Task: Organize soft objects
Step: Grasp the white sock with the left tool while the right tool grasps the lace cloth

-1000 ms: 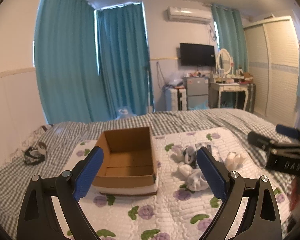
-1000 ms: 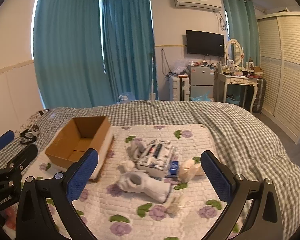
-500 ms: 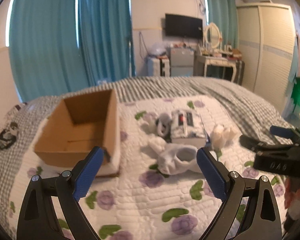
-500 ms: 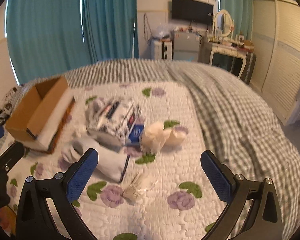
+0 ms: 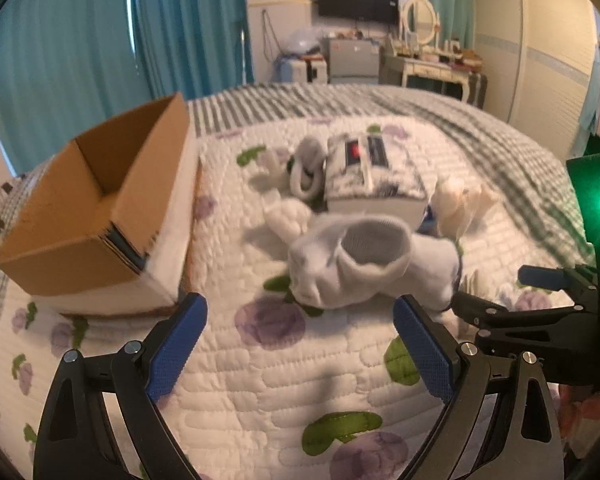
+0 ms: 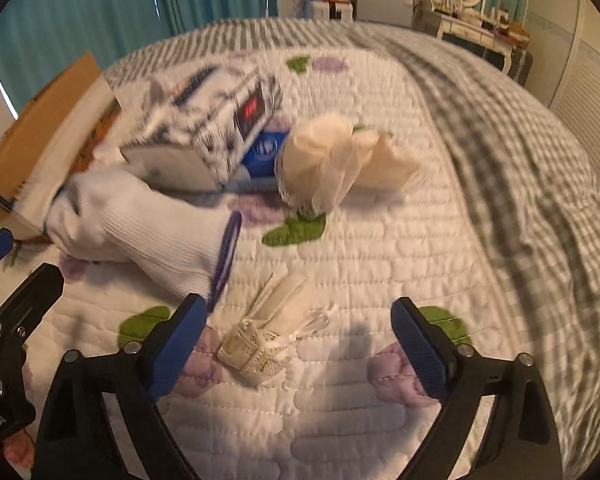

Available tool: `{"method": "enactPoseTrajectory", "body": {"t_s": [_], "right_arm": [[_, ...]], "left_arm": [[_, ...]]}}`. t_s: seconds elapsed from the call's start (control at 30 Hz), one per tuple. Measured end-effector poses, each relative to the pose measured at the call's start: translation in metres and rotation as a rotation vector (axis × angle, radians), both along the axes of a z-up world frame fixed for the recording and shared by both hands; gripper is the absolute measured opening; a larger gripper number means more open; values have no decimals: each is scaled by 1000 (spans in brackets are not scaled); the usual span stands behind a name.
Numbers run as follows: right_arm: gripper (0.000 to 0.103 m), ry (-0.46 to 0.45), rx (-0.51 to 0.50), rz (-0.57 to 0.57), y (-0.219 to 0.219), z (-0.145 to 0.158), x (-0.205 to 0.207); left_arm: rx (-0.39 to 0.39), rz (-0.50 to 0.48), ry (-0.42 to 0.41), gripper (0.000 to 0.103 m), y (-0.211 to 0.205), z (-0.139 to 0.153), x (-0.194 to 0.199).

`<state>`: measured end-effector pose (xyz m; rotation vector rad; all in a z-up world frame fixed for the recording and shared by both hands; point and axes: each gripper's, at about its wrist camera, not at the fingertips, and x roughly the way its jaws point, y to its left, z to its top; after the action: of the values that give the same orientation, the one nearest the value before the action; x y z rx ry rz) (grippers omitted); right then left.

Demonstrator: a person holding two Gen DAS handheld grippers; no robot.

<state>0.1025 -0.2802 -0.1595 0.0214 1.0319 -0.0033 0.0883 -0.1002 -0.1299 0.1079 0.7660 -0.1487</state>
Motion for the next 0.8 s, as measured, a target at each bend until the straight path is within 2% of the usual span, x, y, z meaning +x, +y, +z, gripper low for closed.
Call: {"method": "enactPoseTrajectory", "body": {"t_s": [0.07,0.13,0.17,0.23,0.5,0.63,0.8], "right_arm": [[80,13,5,-7,1,-5,3],[56,30,26,-14,-1,-11,5],[52,32,35,-16,-1,-11,5],[32,22,38,-21,-2,-7,2],[31,-99,29,-85,-19,35,-9],[31,-119,33,-103,-25,42,-11],[31,-130,62,-132,-36,45,-11]], "left_arm": [[9,-1,8,96,-2,-4,1],[15,-12,13,96,-4,-6,1],[21,-17,16,96,-6,-7,1],[25,-30,17,96,-9,-7,0],[47,-95,-15,96,-33,4,6],[16,-109,-22,95,-48,6,15],[28,-107,-35,95,-60,-2,30]]}}
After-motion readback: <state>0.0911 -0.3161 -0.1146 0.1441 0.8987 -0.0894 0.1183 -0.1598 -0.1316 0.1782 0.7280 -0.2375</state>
